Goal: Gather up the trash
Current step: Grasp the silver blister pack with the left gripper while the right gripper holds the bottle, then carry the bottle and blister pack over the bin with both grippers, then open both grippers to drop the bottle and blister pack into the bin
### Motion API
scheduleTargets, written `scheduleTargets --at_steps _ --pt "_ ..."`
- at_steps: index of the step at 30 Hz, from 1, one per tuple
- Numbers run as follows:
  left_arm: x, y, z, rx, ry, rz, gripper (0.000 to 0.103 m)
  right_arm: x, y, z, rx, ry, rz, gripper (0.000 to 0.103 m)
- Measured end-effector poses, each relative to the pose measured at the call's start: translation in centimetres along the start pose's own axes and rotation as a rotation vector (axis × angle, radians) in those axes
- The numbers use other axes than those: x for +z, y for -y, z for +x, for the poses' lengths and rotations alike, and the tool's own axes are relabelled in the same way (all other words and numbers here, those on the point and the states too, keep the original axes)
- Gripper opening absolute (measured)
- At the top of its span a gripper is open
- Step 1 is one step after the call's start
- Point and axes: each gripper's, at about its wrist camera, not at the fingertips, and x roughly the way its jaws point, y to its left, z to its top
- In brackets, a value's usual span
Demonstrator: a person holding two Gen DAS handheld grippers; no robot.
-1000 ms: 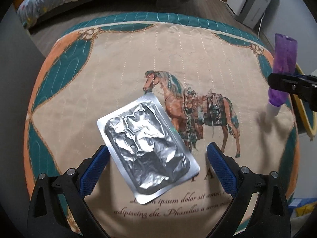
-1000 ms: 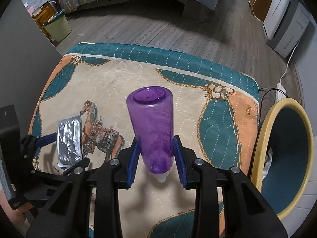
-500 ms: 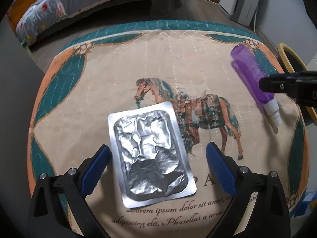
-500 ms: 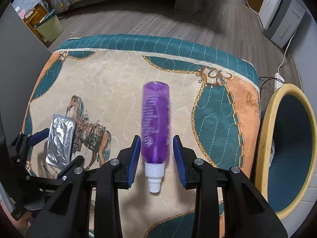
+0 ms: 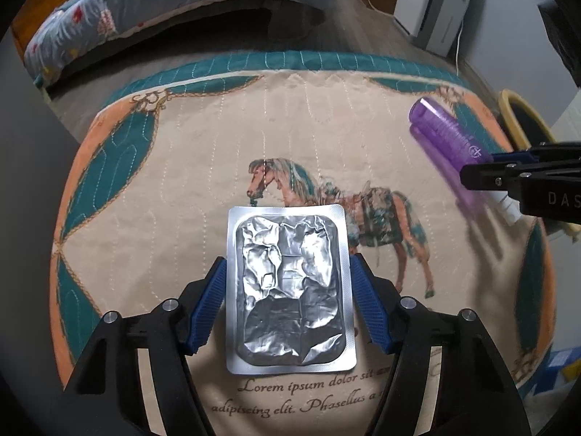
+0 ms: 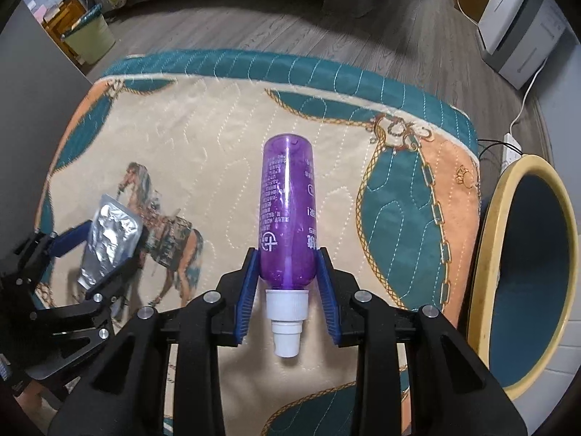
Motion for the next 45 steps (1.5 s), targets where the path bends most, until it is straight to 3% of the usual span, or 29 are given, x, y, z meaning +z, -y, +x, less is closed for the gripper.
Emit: scheduleTargets --at_steps 11,15,23,32,42,45 --pt "2.9 2.3 -2.9 -0.03 0.104 0.049 0.068 0.4 2.0 -5.2 0.027 0.105 0.039 0.032" --pt "4.2 5.0 -4.6 -0.045 0.157 0.106 0.069 0.2 4.8 -8.2 0.012 0.171 0.082 0.032" --pt "6.5 12.2 -6.7 -0.142 0.205 0.218 0.069 -1.9 12.6 -12.8 -0.113 0.256 0.159 0.032" --pt "9.2 21.9 -5.4 -0.258 0.206 0.363 0.069 -5.8 22.9 -12.3 -0.152 0.23 0.371 0.032" --pt "10.0 30.9 -0.5 -0.24 0.185 0.588 0.069 -8.5 28.2 -10.2 -0.082 0.208 0.543 0.032" --pt "9.8 31.4 0.1 -0.239 0.189 0.595 0.083 -8.1 28.4 -9.5 -0.065 0.204 0.554 0.035"
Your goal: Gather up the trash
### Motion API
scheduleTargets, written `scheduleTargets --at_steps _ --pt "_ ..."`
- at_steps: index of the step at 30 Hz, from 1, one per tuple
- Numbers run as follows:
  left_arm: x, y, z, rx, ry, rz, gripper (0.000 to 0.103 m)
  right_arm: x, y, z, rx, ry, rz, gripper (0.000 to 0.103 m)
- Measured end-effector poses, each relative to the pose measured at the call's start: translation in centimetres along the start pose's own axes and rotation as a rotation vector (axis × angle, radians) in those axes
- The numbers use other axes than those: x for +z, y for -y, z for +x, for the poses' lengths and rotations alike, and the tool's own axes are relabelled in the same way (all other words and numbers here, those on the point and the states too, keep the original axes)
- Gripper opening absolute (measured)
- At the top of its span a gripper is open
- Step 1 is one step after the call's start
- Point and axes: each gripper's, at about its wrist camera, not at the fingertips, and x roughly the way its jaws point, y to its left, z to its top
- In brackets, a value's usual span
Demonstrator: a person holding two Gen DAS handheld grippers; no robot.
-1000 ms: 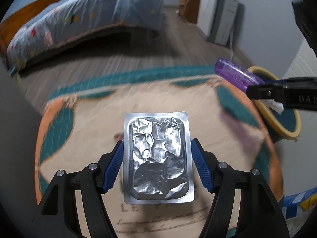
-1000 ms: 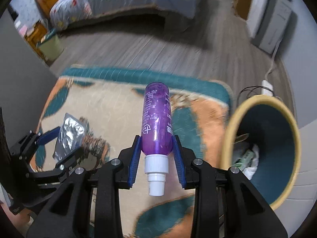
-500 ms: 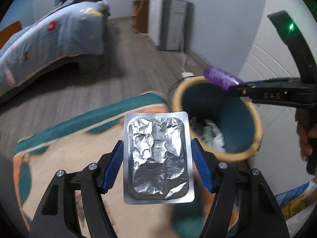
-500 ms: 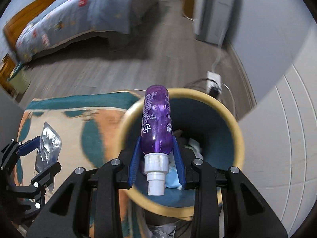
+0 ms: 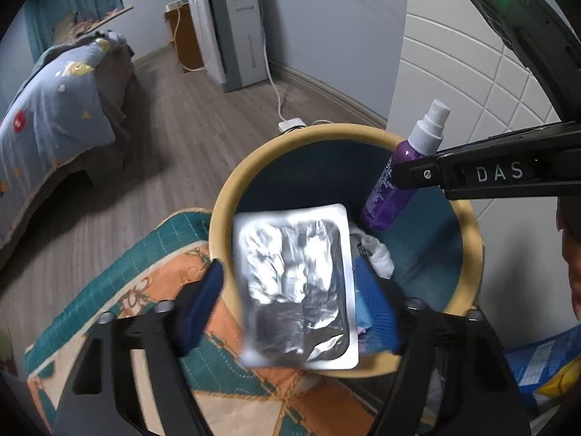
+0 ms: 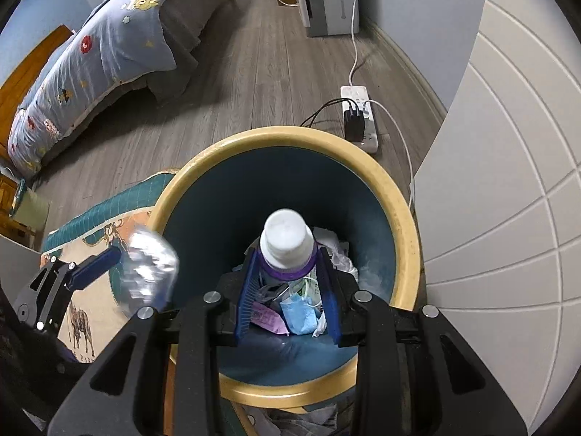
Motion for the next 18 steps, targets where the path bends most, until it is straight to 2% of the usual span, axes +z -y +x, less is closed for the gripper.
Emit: scheduleTargets --at_steps 3,5,7,12,15,18 --pt "-0.2 -0.6 -0.5 -0.013 0.005 -0.01 0.085 0.0 -0.1 -0.2 -0.001 0.002 -0.015 0.047" --pt "-0.2 -1.1 -1.2 -0.001 0.0 -0.021 0.087 -0.2 -0.5 -0.7 -0.013 0.008 -0.033 0.05" --pt "-0.3 -1.9 -3.1 0.014 0.015 -0.048 0.094 -0.4 -0.6 -1.5 -0.023 0.012 -0.041 0.058" --pt "0.0 -4.0 -9.0 0.022 0.074 -0.133 0.098 -2.1 -1.4 -6.5 -0.028 0.075 -0.013 0.087" --pt "0.1 -4.4 -12.0 0.023 0.091 -0.16 0.098 -3.2 -1.8 -9.1 -0.048 0.114 0.001 0.095" --pt "-0.4 -4.1 -14.4 0.057 0.123 -0.152 0.098 -4.8 -1.9 -11.1 -0.067 0.14 0.009 0.097"
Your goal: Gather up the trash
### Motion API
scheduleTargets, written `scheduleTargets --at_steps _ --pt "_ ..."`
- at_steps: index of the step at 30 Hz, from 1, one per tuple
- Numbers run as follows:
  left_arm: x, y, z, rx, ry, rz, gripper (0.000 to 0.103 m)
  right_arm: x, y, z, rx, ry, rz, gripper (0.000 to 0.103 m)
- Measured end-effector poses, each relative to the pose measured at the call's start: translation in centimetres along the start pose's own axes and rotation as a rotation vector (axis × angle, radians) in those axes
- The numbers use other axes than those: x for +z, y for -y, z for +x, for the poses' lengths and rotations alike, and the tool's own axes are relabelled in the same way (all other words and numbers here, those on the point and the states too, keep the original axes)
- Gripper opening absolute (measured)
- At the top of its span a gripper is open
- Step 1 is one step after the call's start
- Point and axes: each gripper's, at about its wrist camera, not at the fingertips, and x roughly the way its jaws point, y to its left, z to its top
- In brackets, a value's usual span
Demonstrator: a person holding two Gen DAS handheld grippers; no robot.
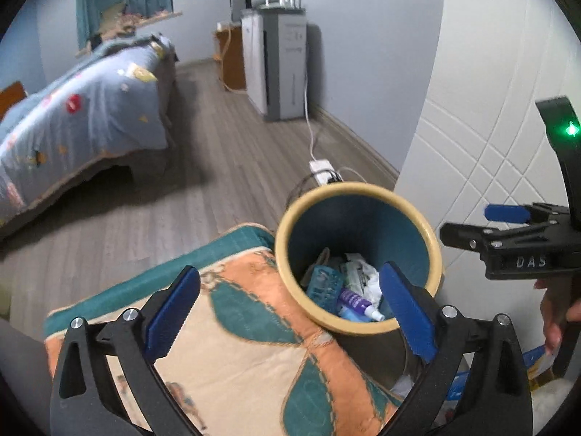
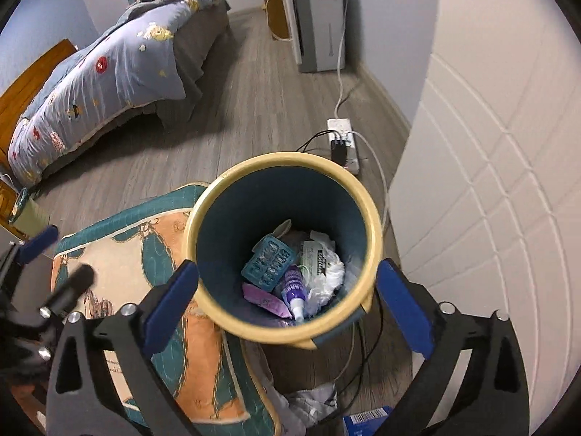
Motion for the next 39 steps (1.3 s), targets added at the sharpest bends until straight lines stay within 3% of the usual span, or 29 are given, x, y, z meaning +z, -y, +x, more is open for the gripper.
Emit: scheduleTargets --at_steps 8,12,16,19,24,39 --pt "-1.7 1.2 -2.9 0.062 -0.027 0.045 0.098 -2.8 -0.3 -2.6 -0.1 0.019 -0.028 0.097" --pt "-2.1 1.3 -2.9 0.057 -0.001 0.042 0.098 -3.6 -0.7 -2.7 -0.13 0.034 -0.062 0.097" --pt "-2.2 0.2 -2.5 0.0 0.007 -0.015 0.098 -3.5 -0.9 -2.2 -0.154 0.058 -0.093 0.097" --pt "-2.2 -0.2 -2.2 0.013 0.005 -0.01 0.098 -3.6 -1.1 -1.6 -0.195 0.056 -0.129 0.097" --pt "-2.4 -1.1 -2.1 0.019 -0.001 -0.022 0.098 -3.7 -1.3 -1.6 -0.158 0.067 -0.123 0.097" --pt "-2.4 -1.1 -2.6 0.044 0.009 0.002 0.098 -3.9 -1.1 -1.8 -0.172 0.072 -0.102 0.097"
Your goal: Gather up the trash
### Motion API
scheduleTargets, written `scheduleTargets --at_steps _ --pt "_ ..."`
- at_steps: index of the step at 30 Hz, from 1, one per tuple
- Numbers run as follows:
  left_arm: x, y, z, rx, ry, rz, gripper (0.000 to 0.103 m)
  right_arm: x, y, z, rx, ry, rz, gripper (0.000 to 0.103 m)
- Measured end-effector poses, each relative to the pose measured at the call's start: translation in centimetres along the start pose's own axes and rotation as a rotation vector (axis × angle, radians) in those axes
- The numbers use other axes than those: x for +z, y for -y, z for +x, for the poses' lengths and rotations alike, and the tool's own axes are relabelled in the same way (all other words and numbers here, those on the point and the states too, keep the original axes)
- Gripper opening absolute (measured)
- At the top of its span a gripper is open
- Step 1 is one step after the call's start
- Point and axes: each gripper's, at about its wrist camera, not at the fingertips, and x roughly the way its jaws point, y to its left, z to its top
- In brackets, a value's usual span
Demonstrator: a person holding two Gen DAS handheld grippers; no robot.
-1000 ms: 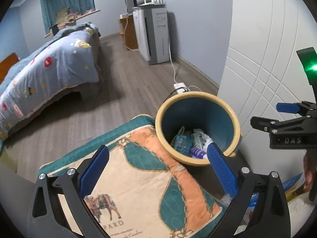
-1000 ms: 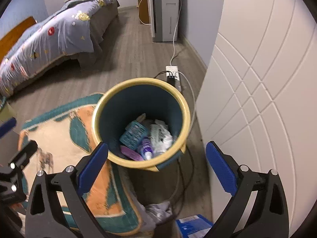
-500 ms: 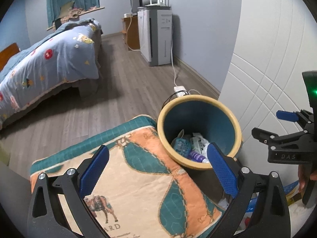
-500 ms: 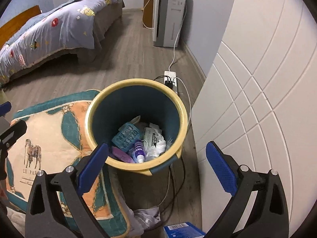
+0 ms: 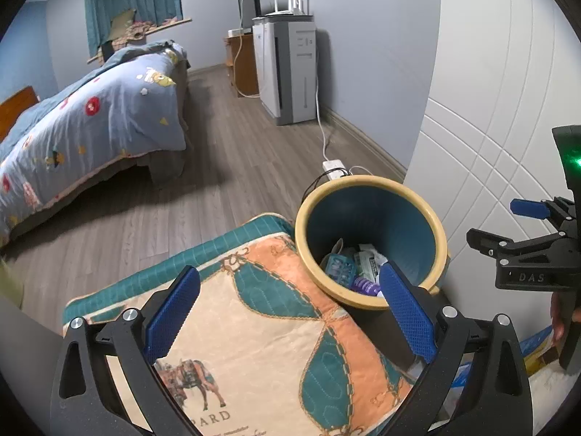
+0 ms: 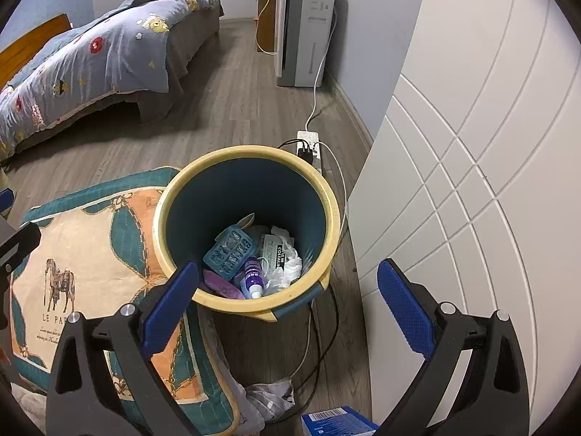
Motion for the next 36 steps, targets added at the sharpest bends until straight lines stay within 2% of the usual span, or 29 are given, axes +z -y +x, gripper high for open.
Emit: scheduleTargets --at_steps 36 --pt "-0.4 0.54 -0.46 -0.027 0.011 0.026 0.098 0.01 -0.09 0.14 -0.025 -0.006 -0.022 0.097"
